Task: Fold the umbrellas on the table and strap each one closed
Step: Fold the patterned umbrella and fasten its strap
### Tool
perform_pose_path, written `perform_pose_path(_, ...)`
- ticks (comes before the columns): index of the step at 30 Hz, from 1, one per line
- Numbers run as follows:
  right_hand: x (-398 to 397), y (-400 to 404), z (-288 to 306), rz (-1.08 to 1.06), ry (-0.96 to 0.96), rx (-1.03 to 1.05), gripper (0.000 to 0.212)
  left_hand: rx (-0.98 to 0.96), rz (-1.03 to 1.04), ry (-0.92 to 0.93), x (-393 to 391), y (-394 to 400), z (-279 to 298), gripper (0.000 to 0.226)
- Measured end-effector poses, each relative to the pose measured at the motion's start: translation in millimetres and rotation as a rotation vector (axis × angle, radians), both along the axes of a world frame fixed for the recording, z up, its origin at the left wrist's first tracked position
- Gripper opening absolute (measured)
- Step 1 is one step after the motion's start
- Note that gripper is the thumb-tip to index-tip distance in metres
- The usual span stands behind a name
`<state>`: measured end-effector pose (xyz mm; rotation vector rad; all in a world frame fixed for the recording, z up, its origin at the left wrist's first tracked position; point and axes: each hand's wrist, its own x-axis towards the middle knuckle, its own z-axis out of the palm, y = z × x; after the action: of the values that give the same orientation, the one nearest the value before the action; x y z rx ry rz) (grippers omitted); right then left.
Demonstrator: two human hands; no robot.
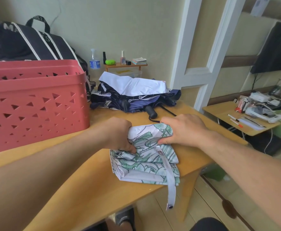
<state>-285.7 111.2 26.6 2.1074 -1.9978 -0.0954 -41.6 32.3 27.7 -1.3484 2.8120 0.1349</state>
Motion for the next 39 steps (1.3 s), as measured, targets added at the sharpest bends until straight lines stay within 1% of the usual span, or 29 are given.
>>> perform_pose_path(2, 4, 6, 8, 0.004, 0.006, -0.011, 0.059, -0.048, -0.014, -0.01, 1, 5, 7, 0.06)
perform_pose_path(4, 5, 12, 17, 0.008, 0.003, 0.011, 0.057, -0.107, -0.013, -0.012, 2, 14, 15, 0.056)
perform_pose_path(7, 8, 22, 32, 0.043, -0.077, 0.022, 0.053, -0.175, 0.023, -0.001, 6, 26, 26, 0.053)
perform_pose_path(9, 22, 28, 44, 0.088, -0.044, -0.042, 0.076, -0.194, 0.053, 0.012, 9, 33, 35, 0.051)
perform_pose_path(10, 33, 31, 49, 0.129, -0.028, -0.101, 0.08, -0.205, 0.065, 0.012, 10, 38, 40, 0.049)
perform_pose_path(12, 59, 37, 60, 0.207, 0.027, -0.17, 0.072, -0.229, 0.074, 0.006, 9, 51, 53, 0.046)
perform_pose_path(14, 76, 45, 67, 0.225, 0.082, -0.2, 0.06, -0.247, 0.075, 0.015, 10, 65, 67, 0.044)
perform_pose_path(18, 90, 64, 76, 0.185, 0.072, -0.348, 0.059, -0.292, 0.071, 0.013, 17, 92, 92, 0.039)
perform_pose_path(21, 97, 80, 89, 0.191, 0.086, -0.392, 0.059, -0.293, 0.079, 0.007, 25, 115, 110, 0.039)
perform_pose_path(24, 90, 102, 110, 0.211, 0.136, -0.445, 0.055, -0.308, 0.076, 0.026, 33, 139, 132, 0.039)
perform_pose_path(26, 81, 115, 123, 0.203, 0.124, -0.485, 0.048, -0.327, 0.052, 0.05, 38, 151, 145, 0.041)
perform_pose_path(29, 73, 127, 139, 0.195, 0.108, -0.531, 0.036, -0.303, 0.025, 0.08, 43, 162, 160, 0.042)
perform_pose_path(31, 71, 132, 145, 0.191, 0.089, -0.55, 0.036, -0.278, 0.007, 0.088, 45, 167, 168, 0.042)
perform_pose_path(34, 71, 138, 149, 0.173, 0.083, -0.506, 0.052, -0.197, -0.019, 0.087, 55, 167, 175, 0.048)
perform_pose_path(37, 75, 146, 152, 0.174, 0.06, -0.3, 0.07, -0.045, -0.012, 0.072, 73, 163, 175, 0.059)
perform_pose_path(38, 77, 149, 152, 0.18, 0.051, -0.25, 0.071, -0.003, -0.004, 0.072, 78, 161, 174, 0.063)
perform_pose_path(39, 78, 151, 152, 0.189, 0.044, -0.23, 0.068, 0.029, -0.001, 0.07, 83, 160, 174, 0.065)
